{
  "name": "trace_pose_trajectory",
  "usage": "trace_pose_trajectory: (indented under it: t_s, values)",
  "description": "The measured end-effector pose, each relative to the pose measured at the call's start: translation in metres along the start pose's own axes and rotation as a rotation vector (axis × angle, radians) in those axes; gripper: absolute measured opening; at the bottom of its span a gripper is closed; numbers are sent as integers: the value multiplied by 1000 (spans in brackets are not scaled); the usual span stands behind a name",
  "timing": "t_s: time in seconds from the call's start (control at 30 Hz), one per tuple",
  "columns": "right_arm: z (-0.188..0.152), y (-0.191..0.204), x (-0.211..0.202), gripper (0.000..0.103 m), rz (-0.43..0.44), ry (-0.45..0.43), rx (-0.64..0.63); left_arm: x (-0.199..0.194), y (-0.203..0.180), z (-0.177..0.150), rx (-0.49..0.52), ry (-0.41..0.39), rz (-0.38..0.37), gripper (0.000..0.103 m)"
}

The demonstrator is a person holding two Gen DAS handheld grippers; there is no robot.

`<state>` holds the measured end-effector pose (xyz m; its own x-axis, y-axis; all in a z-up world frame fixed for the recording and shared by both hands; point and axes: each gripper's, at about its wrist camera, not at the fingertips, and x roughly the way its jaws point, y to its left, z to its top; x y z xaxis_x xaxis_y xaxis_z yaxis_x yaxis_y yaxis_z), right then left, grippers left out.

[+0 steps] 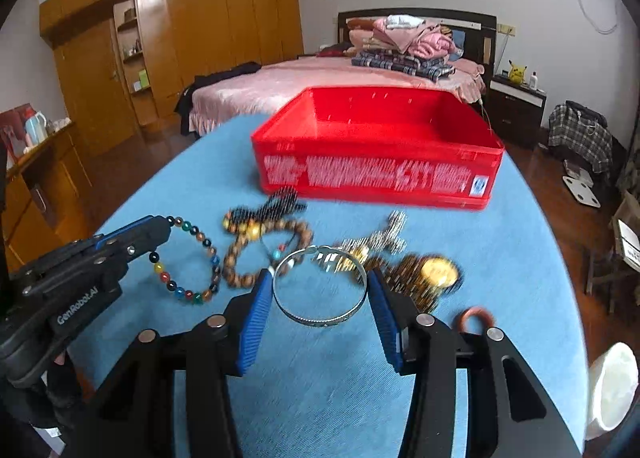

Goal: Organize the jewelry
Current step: 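Lower both bracelets into the red tin and open both tools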

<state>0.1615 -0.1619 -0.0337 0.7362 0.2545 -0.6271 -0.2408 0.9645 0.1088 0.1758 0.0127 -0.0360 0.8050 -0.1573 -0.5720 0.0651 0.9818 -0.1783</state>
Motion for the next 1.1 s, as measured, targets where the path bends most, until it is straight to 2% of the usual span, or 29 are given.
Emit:
trace_pose_trajectory:
  t_s: [0.43, 0.83, 0.97, 1.1]
  values:
    - [58, -25, -5, 49, -53, -106, 0, 1, -30, 54, 0, -117, -68, 6]
    - [113, -51, 22, 49, -47, -173, 8, 35, -49, 113, -3, -205, -121, 6]
    - [123, -60, 43, 49, -42, -165, 14, 59, -56, 126, 12, -204, -128, 6]
    - [127, -66, 65, 49, -43, -144, 11, 86, -57, 132, 19, -166, -118, 7]
